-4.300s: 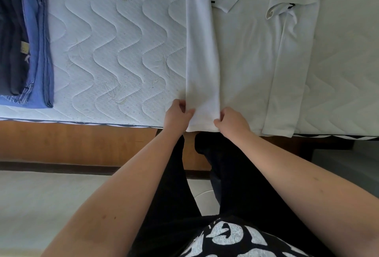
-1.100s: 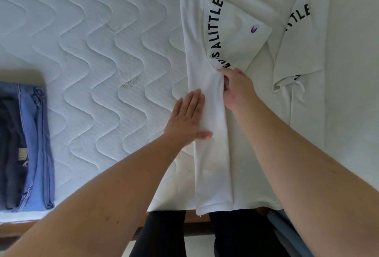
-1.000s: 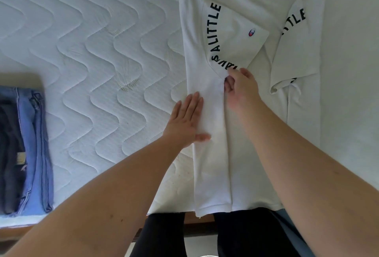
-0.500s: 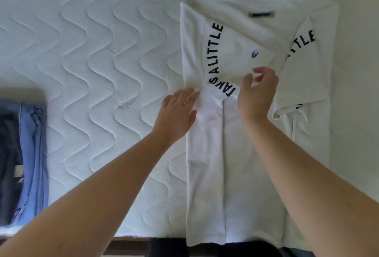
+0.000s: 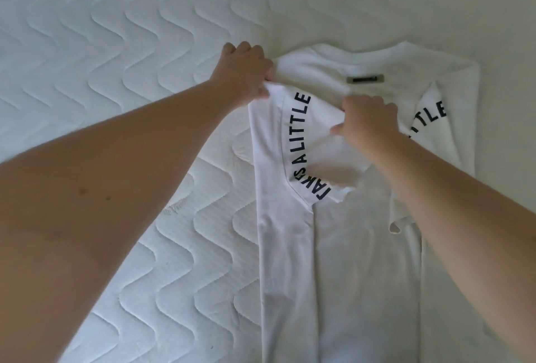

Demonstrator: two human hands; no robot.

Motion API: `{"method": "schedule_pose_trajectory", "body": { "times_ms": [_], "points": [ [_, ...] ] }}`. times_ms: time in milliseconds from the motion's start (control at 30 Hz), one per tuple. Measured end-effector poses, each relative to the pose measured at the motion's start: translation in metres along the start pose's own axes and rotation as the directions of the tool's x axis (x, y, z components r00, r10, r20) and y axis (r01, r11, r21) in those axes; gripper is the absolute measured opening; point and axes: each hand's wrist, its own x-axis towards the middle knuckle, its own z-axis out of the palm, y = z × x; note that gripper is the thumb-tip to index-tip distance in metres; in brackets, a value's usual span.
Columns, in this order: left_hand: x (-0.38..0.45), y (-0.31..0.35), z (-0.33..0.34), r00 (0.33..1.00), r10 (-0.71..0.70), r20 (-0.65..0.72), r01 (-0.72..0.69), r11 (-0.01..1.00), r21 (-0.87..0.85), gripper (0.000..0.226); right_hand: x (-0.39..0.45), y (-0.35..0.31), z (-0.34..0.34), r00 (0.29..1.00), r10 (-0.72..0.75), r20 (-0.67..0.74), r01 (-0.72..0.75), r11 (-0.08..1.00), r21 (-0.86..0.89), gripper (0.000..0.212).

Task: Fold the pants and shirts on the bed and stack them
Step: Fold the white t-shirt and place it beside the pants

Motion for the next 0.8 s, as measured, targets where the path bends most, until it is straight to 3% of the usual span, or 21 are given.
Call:
{"method": "schedule_pose_trajectory", "body": {
  "times_ms": [100,200,267,367,467,533,600,667,733,800],
  "points": [
    [0.015,-0.003,-0.01,0.999,-0.032,0.031,0.031,0.999,0.02,0.012,0.002,0.005,-0.01,0.991,-0.069,-0.117,0.077,0.995,0.069,0.034],
    [0.019,0.0,-0.01,0.998,-0.047,0.046,0.046,0.999,0.027,0.011,-0.007,0.011,-0.009,0.974,-0.09,-0.207,0.114,0.988,0.109,0.033],
    [0.017,0.003,-0.005,0.998,-0.057,0.031,0.057,0.998,-0.013,0.009,-0.015,0.02,0.0,0.988,-0.027,-0.155,0.041,0.995,0.087,0.042],
    [0.002,0.012,0.0,0.988,-0.073,-0.139,0.058,0.992,-0.109,0.024,-0.023,0.035,0.012,0.992,0.126,-0.03,-0.118,0.975,0.187,0.048],
    [-0.037,0.043,0.005,0.918,-0.097,-0.385,-0.032,0.948,-0.317,0.021,-0.027,0.042,0.016,0.97,0.22,-0.104,-0.115,0.791,0.601,0.038],
    [-0.074,0.073,0.017,0.909,-0.073,-0.411,-0.098,0.92,-0.379,0.016,-0.033,0.041,0.017,0.952,0.248,-0.182,-0.041,0.689,0.724,0.036],
    [-0.11,0.096,0.034,0.927,-0.134,-0.351,-0.033,0.902,-0.43,0.016,-0.041,0.039,0.022,0.946,0.29,-0.146,-0.064,0.608,0.791,0.043],
    [-0.144,0.113,0.049,0.917,-0.343,-0.203,0.169,0.796,-0.581,0.026,-0.05,0.04,0.03,0.939,0.343,0.01,-0.207,0.542,0.814,0.057],
    [-0.167,0.121,0.062,0.82,-0.572,0.021,0.386,0.525,-0.758,0.038,-0.062,0.041,0.038,0.908,0.407,0.097,-0.324,0.538,0.778,0.059],
    [-0.179,0.123,0.071,0.697,-0.664,0.269,0.541,0.242,-0.805,0.045,-0.076,0.039,0.043,0.9,0.423,0.104,-0.373,0.626,0.685,0.049]
  ]
}}
